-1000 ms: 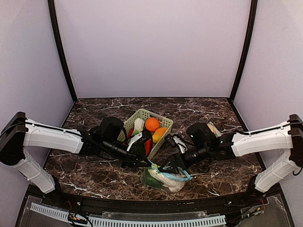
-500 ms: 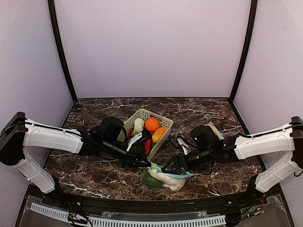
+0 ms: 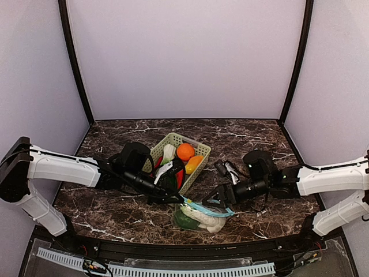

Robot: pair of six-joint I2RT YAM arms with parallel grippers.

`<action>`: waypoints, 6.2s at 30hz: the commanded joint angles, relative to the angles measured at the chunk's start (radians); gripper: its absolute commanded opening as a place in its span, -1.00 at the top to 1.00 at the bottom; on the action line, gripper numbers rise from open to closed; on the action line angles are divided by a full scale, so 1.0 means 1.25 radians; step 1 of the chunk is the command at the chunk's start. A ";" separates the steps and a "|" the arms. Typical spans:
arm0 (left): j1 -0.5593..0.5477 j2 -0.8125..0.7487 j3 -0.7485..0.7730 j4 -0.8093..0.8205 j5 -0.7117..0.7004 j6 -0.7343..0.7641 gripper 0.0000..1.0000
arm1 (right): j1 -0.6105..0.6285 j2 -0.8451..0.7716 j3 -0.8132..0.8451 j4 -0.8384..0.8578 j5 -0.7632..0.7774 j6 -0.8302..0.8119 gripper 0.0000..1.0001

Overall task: Place the food in the zip-top bag and seal the zipper
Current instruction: Adjust the fake vegetable in the zipper food storage bag, then hold the zipper from the zipper food storage bag, then zip the zipper on the zipper food storage bag.

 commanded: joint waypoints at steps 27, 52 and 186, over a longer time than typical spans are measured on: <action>-0.001 -0.042 -0.009 -0.013 0.003 0.014 0.99 | 0.018 0.165 0.069 0.064 -0.025 0.001 -0.71; -0.001 -0.040 -0.010 0.001 0.000 0.015 0.99 | 0.069 0.258 0.101 0.043 0.025 0.046 -0.68; 0.120 -0.178 0.032 -0.172 -0.068 0.019 0.99 | 0.128 0.061 0.226 -0.411 0.099 -0.286 1.00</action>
